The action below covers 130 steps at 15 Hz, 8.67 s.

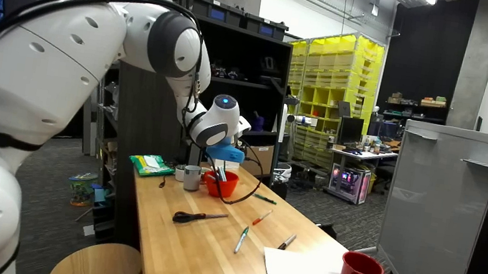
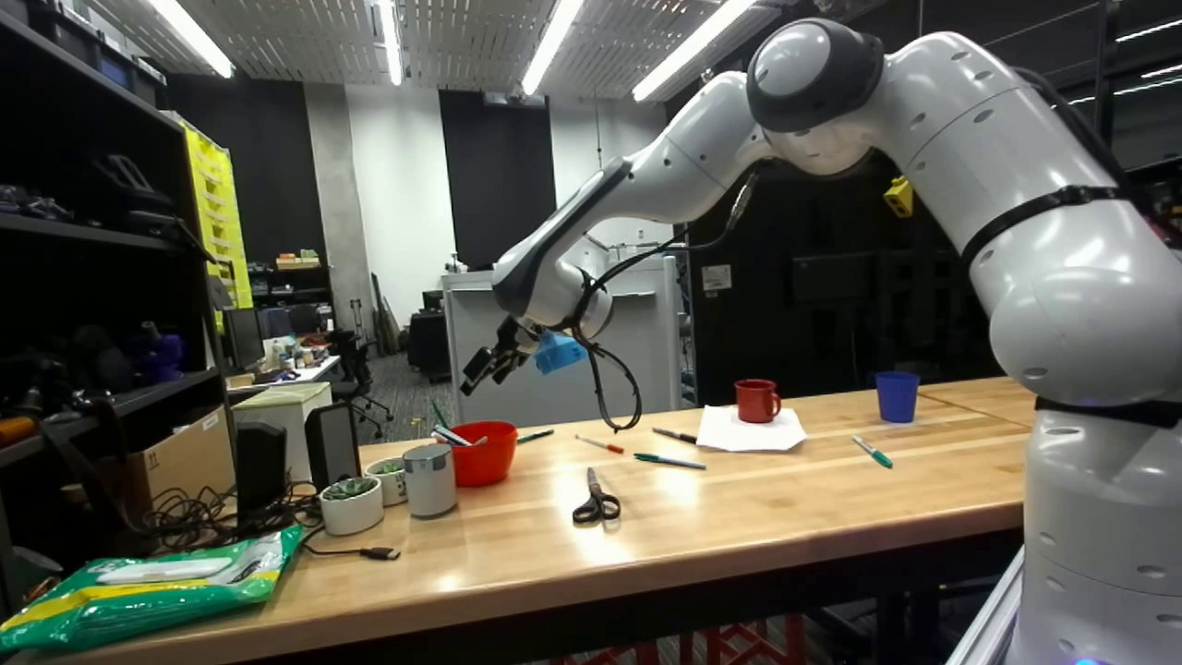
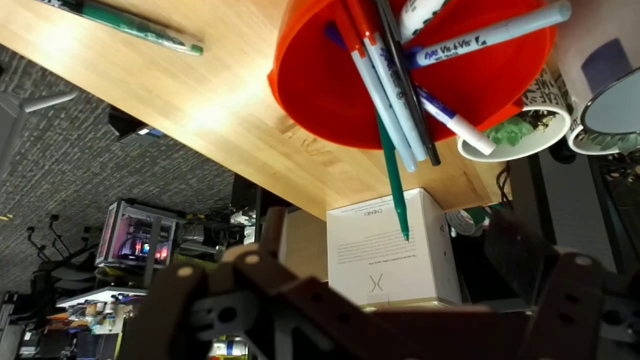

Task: Take the green pen out of the orange mug and place it on the right side of the counter.

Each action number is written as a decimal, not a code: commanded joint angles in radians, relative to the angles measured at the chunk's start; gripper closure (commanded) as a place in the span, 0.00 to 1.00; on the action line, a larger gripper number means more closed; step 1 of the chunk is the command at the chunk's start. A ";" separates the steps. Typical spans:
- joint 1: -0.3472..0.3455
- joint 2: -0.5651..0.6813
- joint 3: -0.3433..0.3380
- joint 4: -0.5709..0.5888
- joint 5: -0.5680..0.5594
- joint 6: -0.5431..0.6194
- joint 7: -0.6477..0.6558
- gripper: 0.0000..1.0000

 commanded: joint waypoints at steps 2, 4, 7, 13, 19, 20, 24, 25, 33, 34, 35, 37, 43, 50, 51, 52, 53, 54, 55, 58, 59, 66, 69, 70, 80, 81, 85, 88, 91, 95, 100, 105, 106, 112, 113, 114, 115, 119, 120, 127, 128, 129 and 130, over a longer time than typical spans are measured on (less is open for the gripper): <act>-0.031 0.095 0.046 0.119 -0.010 -0.057 -0.048 0.00; -0.036 0.129 0.056 0.162 -0.008 -0.083 -0.055 0.00; -0.040 0.177 0.069 0.225 -0.008 -0.126 -0.070 0.00; -0.036 0.253 0.090 0.342 -0.003 -0.215 -0.086 0.00; -0.050 0.336 0.140 0.437 -0.068 -0.268 -0.058 0.00; -0.048 0.347 0.141 0.450 -0.070 -0.277 -0.058 0.00; -0.046 0.377 0.148 0.482 -0.072 -0.298 -0.061 0.32; -0.046 0.378 0.148 0.483 -0.072 -0.299 -0.061 0.39; -0.049 0.362 0.153 0.463 -0.071 -0.280 -0.062 1.00; -0.050 0.357 0.155 0.457 -0.071 -0.275 -0.063 1.00; -0.051 0.348 0.155 0.447 -0.072 -0.267 -0.062 1.00; -0.052 0.329 0.156 0.426 -0.074 -0.253 -0.060 0.97; -0.058 0.255 0.156 0.338 -0.113 -0.162 -0.047 0.97; -0.031 -0.013 0.066 0.070 -0.100 -0.041 0.002 0.97; -0.023 -0.063 0.044 0.024 -0.100 -0.031 0.017 0.97; -0.017 -0.110 0.024 -0.022 -0.101 -0.024 0.032 0.97; 0.003 -0.165 -0.016 -0.070 -0.107 -0.028 0.071 0.97; 0.029 -0.218 -0.064 -0.119 -0.119 -0.034 0.119 0.97; 0.064 -0.274 -0.124 -0.169 -0.137 -0.051 0.179 0.97; 0.124 -0.421 -0.250 -0.326 -0.279 -0.133 0.392 0.97; 0.141 -0.457 -0.284 -0.365 -0.332 -0.169 0.460 0.97; 0.157 -0.642 -0.334 -0.555 -0.511 -0.451 0.756 0.97; 0.152 -0.698 -0.329 -0.611 -0.514 -0.545 0.803 0.97; 0.152 -0.714 -0.330 -0.624 -0.503 -0.570 0.795 0.97; 0.066 -0.816 -0.427 -0.756 -0.588 -0.704 0.735 0.97; 0.053 -0.818 -0.440 -0.770 -0.598 -0.696 0.728 0.97; 0.005 -0.818 -0.494 -0.821 -0.619 -0.680 0.687 0.97; -0.026 -0.803 -0.534 -0.847 -0.624 -0.676 0.648 0.97; -0.050 -0.776 -0.572 -0.866 -0.622 -0.658 0.602 0.97; -0.067 -0.725 -0.609 -0.863 -0.614 -0.608 0.542 0.97; -0.058 -0.614 -0.637 -0.829 -0.559 -0.501 0.450 0.97; -0.057 -0.495 -0.624 -0.765 -0.420 -0.424 0.320 0.97; -0.061 -0.472 -0.616 -0.747 -0.393 -0.425 0.295 0.97; -0.078 -0.406 -0.577 -0.680 -0.362 -0.438 0.262 0.54; -0.076 -0.409 -0.574 -0.678 -0.372 -0.436 0.272 0.47; -0.072 -0.419 -0.573 -0.679 -0.388 -0.439 0.285 0.41; -0.068 -0.431 -0.570 -0.683 -0.397 -0.439 0.293 0.34; -0.032 -0.521 -0.556 -0.704 -0.479 -0.432 0.373 0.07; -0.019 -0.552 -0.543 -0.711 -0.483 -0.431 0.399 0.01; 0.109 -0.688 -0.424 -0.700 -0.404 -0.382 0.641 0.00; 0.124 -0.693 -0.408 -0.696 -0.396 -0.357 0.684 0.00; 0.132 -0.694 -0.391 -0.691 -0.407 -0.329 0.745 0.00; 0.132 -0.691 -0.372 -0.687 -0.435 -0.298 0.824 0.00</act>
